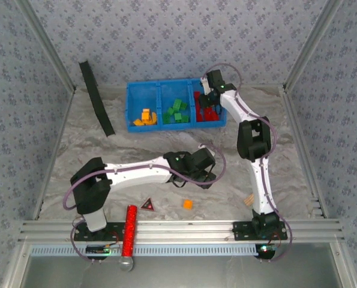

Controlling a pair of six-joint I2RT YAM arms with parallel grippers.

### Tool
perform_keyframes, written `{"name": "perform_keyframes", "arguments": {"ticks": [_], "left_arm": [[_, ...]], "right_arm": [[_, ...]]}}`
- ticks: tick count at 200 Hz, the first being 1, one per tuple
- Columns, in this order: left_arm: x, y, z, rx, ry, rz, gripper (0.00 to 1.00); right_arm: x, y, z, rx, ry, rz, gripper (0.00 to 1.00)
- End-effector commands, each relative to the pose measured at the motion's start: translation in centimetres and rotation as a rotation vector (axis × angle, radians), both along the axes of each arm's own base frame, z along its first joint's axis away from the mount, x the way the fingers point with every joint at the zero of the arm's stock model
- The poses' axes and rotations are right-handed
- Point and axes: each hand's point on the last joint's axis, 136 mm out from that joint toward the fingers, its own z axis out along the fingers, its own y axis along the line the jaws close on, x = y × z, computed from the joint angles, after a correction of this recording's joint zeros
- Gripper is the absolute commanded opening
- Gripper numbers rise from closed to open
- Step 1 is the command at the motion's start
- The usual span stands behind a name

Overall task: Sort the legos into containers by color
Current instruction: Place the lego in the container, then pick up the lego from the center of the table.

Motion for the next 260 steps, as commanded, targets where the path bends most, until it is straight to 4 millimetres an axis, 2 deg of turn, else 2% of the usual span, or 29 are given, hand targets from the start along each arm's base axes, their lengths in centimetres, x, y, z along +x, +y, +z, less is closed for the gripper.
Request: {"name": "perform_keyframes", "arguments": {"ticks": [1,25,63,93,147,180,223,260], "left_arm": [[0.1,-1.0,-0.4,0.022,0.001,-0.006,0.92],[0.0,-1.4,-1.7,0.038,0.026,-0.012,0.92],[-0.2,-2.0,-3.6,0.052,0.062,-0.009,0.92],[0.0,-2.1,-4.5,0.062,0.061,-0.005,0.92],[1.3,-1.9,-5.6,0.056,0.072,0.009,0.89],[1.4,-1.9,-7.1,0.074,0.092,-0.004,0.88],[1.1,-2.1,-9.0,0.088,0.126,-0.016,0.85],[1.3,-2.2,-9.7,0.083,0.145,-0.015,0.71]], "right_arm": [[0.6,-0.4,0.6,0.016,-0.013,0.020,0.43],[0.6,-1.0,0.6,0.003,-0.009,0.026,0.46],[0.2,-1.1,2.3,0.040,-0.026,0.051,0.53],[-0.2,-0.8,4.9,0.065,-0.061,0.064,0.63],[-1.3,0.0,9.4,0.124,-0.104,0.089,0.67],[-2.6,0.0,11.4,0.136,-0.088,0.090,0.66],[-4.6,-0.9,15.0,0.162,-0.091,0.061,0.69],[-7.3,-1.8,16.1,0.167,-0.068,0.034,0.70]]}}
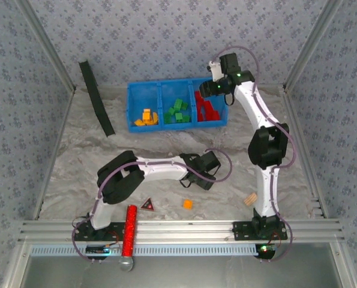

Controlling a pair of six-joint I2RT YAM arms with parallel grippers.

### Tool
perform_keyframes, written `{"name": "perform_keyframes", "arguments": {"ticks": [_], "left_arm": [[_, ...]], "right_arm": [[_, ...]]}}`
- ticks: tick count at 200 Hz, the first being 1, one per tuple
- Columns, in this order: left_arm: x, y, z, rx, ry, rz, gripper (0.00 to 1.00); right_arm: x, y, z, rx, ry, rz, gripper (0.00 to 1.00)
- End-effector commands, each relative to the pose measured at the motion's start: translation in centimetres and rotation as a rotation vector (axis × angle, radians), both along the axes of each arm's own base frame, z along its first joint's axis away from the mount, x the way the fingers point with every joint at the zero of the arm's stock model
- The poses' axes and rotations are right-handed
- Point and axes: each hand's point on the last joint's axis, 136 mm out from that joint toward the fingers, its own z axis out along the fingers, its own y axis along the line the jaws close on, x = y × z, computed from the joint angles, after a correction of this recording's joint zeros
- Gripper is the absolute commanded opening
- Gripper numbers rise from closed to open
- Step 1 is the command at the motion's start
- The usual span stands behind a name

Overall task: Sort the legos into containers by color
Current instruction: Pick up the lego from the center of the table, then place the lego in the container.

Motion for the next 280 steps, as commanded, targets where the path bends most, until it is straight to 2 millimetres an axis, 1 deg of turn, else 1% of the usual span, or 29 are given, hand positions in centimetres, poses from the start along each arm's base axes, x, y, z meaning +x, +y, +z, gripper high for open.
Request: {"name": "perform_keyframes", "arguments": {"ticks": [1,27,49,71,75,76,85,86,93,100,103,120,128,130,140,142,143,145,163,165,174,186,198,213,228,240,243,251,280], "left_arm": [[-0.3,-1.2,-1.0,-0.031,0.045,-0.024,0.70],[-0.2,-1.1,-1.4,-0.032,0.062,-0.020,0.60],[-0.2,-1.0,-1.4,-0.035,0.068,-0.016,0.54],[0.1,-0.8,-1.4,-0.034,0.074,0.001,0.44],[0.2,-0.7,-1.3,-0.034,0.077,0.007,0.43],[0.3,-0.6,-1.3,-0.034,0.077,0.008,0.43],[0.7,-0.2,-1.0,-0.032,0.079,0.025,0.41],[0.7,-0.1,-1.0,-0.033,0.079,0.027,0.41],[1.3,0.4,-0.5,-0.037,0.076,0.045,0.40],[1.9,0.9,0.2,-0.046,0.069,0.061,0.39],[2.3,1.2,0.5,-0.050,0.065,0.069,0.38],[4.6,2.7,3.5,-0.081,0.014,0.107,0.38],[5.8,3.5,5.4,-0.098,-0.023,0.121,0.37],[6.1,3.7,5.9,-0.103,-0.032,0.125,0.37],[7.6,4.9,8.0,-0.116,-0.072,0.147,0.37],[8.0,5.2,8.3,-0.118,-0.079,0.153,0.37],[8.2,5.3,8.6,-0.119,-0.084,0.155,0.37],[8.5,5.6,9.0,-0.121,-0.094,0.162,0.37],[11.8,7.9,13.0,-0.149,-0.190,0.208,0.37],[12.2,8.3,13.4,-0.150,-0.201,0.216,0.37],[14.0,9.6,15.1,-0.158,-0.254,0.249,0.37],[16.6,11.5,16.9,-0.156,-0.319,0.296,0.38],[18.9,13.2,18.3,-0.155,-0.373,0.342,0.38],[21.4,14.8,19.2,-0.163,-0.413,0.394,0.38],[23.7,16.2,19.4,-0.167,-0.433,0.445,0.38],[25.3,17.2,18.9,-0.165,-0.430,0.486,0.38],[25.7,17.4,18.8,-0.164,-0.427,0.496,0.38],[26.7,18.2,18.3,-0.157,-0.418,0.527,0.38],[30.2,20.6,16.6,-0.174,-0.396,0.618,0.38]], "right_arm": [[-2.8,-1.2,2.9,0.029,0.010,-0.036,0.70],[-4.5,-2.2,3.8,0.039,-0.005,-0.074,0.71],[-6.7,-3.1,3.6,0.033,0.004,-0.099,0.72],[-9.0,-4.3,3.4,0.020,0.010,-0.136,0.72],[-9.5,-4.5,3.3,0.017,0.013,-0.144,0.72],[-9.5,-4.5,3.6,0.019,0.006,-0.145,0.72],[-10.6,-4.9,3.3,0.023,0.012,-0.159,0.72],[-10.9,-5.0,3.1,0.022,0.019,-0.161,0.72],[-11.8,-5.3,3.1,0.030,0.017,-0.171,0.72],[-12.9,-5.6,2.6,0.036,0.025,-0.183,0.73],[-13.2,-5.8,2.5,0.039,0.025,-0.189,0.73],[-15.4,-6.9,1.1,0.044,0.029,-0.230,0.73],[-16.5,-7.2,0.2,0.048,0.039,-0.235,0.73],[-16.7,-7.3,0.2,0.051,0.036,-0.234,0.73],[-18.2,-7.5,-1.2,0.058,0.067,-0.239,0.73],[-18.4,-7.5,-1.0,0.065,0.062,-0.239,0.73],[-18.7,-7.5,-1.6,0.063,0.075,-0.240,0.73],[-19.1,-7.6,-2.1,0.064,0.089,-0.243,0.73],[-22.1,-6.7,-3.9,0.131,0.145,-0.225,0.73],[-22.0,-6.5,-3.8,0.144,0.131,-0.223,0.73],[-23.1,-6.3,-4.6,0.166,0.148,-0.236,0.73],[-24.6,-6.0,-5.9,0.184,0.179,-0.245,0.74],[-26.0,-5.7,-7.0,0.199,0.216,-0.253,0.75],[-27.7,-5.1,-8.0,0.219,0.254,-0.248,0.75],[-29.2,-4.2,-8.5,0.231,0.282,-0.223,0.75],[-30.2,-3.7,-8.8,0.228,0.295,-0.203,0.75],[-30.9,-3.7,-9.2,0.217,0.318,-0.201,0.75],[-31.7,-3.4,-9.7,0.211,0.342,-0.191,0.75],[-33.7,-2.3,-11.4,0.215,0.407,-0.173,0.75]]}}
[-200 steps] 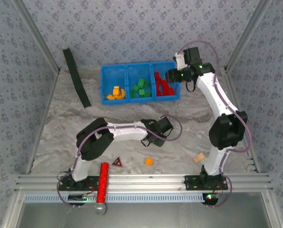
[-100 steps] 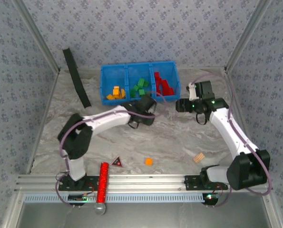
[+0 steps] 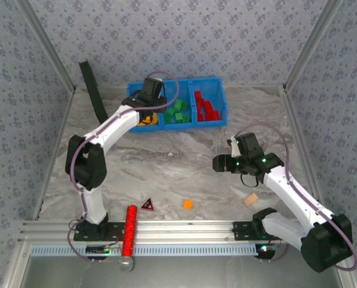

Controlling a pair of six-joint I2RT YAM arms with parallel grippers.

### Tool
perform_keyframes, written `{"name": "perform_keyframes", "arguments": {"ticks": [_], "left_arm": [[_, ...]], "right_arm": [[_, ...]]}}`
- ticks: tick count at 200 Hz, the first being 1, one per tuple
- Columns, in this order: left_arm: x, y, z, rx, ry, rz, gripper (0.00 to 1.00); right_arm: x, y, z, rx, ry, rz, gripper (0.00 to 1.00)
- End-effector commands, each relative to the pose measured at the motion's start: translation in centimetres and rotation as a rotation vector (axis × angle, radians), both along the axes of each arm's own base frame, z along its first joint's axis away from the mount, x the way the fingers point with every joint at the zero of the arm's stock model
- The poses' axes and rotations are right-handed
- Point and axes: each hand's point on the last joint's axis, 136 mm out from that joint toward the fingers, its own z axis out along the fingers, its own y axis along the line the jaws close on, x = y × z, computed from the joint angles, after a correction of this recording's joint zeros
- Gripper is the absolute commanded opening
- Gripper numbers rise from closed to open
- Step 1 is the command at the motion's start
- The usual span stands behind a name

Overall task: Sort the legos into containers by color
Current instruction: Place the lego in the container.

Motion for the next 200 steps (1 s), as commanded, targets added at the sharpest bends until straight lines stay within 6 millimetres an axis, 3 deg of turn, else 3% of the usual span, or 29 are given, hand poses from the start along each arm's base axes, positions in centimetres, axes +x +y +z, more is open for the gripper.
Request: {"name": "perform_keyframes", "arguments": {"ticks": [1,33,74,78,88,125,176,200], "left_arm": [[2.7,1.6,-0.8,-0.030,0.003,0.061,0.38],[6.2,3.5,-2.1,-0.072,0.002,0.127,0.38],[9.1,4.3,-5.2,-0.051,0.020,0.180,0.38],[9.6,4.2,-4.6,-0.063,0.007,0.183,0.39],[10.1,4.3,-5.4,-0.069,0.018,0.192,0.39],[10.7,4.5,-7.4,-0.080,0.053,0.212,0.43],[10.0,5.0,-8.6,-0.074,0.092,0.234,0.53],[9.8,5.2,-8.2,-0.074,0.081,0.236,0.57]], "right_arm": [[-2.2,0.6,-1.7,0.024,0.093,-0.011,0.75],[-2.9,1.7,-3.1,0.022,0.116,0.002,0.75],[-4.1,2.3,-5.0,-0.015,0.146,0.002,0.75],[-4.3,2.4,-5.1,-0.015,0.150,0.003,0.75],[-4.5,2.6,-5.3,-0.013,0.153,0.005,0.75],[-4.7,3.0,-5.5,-0.036,0.158,0.023,0.75],[-3.9,2.6,-5.5,-0.105,0.137,0.022,0.76],[-3.8,2.7,-5.4,-0.111,0.125,0.030,0.76]]}}
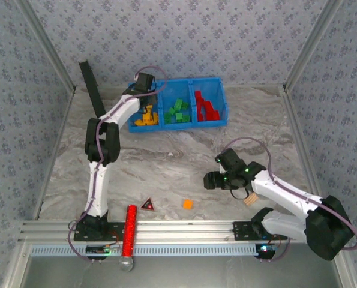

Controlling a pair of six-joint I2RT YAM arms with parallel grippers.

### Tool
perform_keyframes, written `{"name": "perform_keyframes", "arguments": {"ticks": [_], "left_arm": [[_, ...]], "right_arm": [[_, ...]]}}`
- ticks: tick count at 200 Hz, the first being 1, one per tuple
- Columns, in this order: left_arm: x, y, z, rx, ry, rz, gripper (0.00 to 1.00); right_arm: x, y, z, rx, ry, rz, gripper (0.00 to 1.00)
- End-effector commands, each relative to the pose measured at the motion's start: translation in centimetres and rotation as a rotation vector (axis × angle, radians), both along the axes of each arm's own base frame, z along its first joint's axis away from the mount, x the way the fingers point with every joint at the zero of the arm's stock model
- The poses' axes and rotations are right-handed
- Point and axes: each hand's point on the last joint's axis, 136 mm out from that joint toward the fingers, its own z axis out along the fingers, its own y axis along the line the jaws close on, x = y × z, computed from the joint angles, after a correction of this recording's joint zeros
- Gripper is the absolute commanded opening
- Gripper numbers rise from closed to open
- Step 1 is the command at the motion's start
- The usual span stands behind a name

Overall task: Sort the legos into containers by color
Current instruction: Place the lego in the container.

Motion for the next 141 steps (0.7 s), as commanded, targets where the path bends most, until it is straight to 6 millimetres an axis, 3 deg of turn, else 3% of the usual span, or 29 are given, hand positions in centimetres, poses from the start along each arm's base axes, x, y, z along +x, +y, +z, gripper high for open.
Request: {"name": "perform_keyframes", "arguments": {"ticks": [1,22,44,48,81,104,115,141], "left_arm": [[-0.4,0.1,0.5,-0.009,-0.005,0.012,0.58],[-0.5,0.3,1.5,-0.003,-0.020,0.009,0.60],[-0.6,0.3,4.5,-0.012,-0.079,-0.005,0.60],[-1.0,0.4,4.3,-0.006,-0.074,-0.008,0.60],[-3.0,0.9,11.5,-0.017,-0.208,-0.051,0.61],[-6.4,1.4,14.5,-0.029,-0.219,-0.054,0.62],[-8.7,1.3,14.6,-0.036,-0.208,-0.068,0.62],[-15.7,-0.4,12.4,-0.022,-0.138,-0.123,0.62]], "right_arm": [[0.8,0.0,0.9,-0.025,-0.041,-0.003,0.76],[0.8,-0.1,1.1,-0.028,-0.049,-0.001,0.76],[0.7,0.0,1.2,-0.022,-0.059,0.001,0.76],[0.7,0.0,1.2,-0.021,-0.059,0.001,0.76],[0.8,0.4,1.7,-0.009,-0.081,0.011,0.76],[1.2,0.2,2.6,-0.032,-0.121,0.021,0.76],[1.7,-0.2,3.7,-0.051,-0.163,0.018,0.77],[2.7,-1.2,6.7,-0.074,-0.247,0.028,0.79]]}}
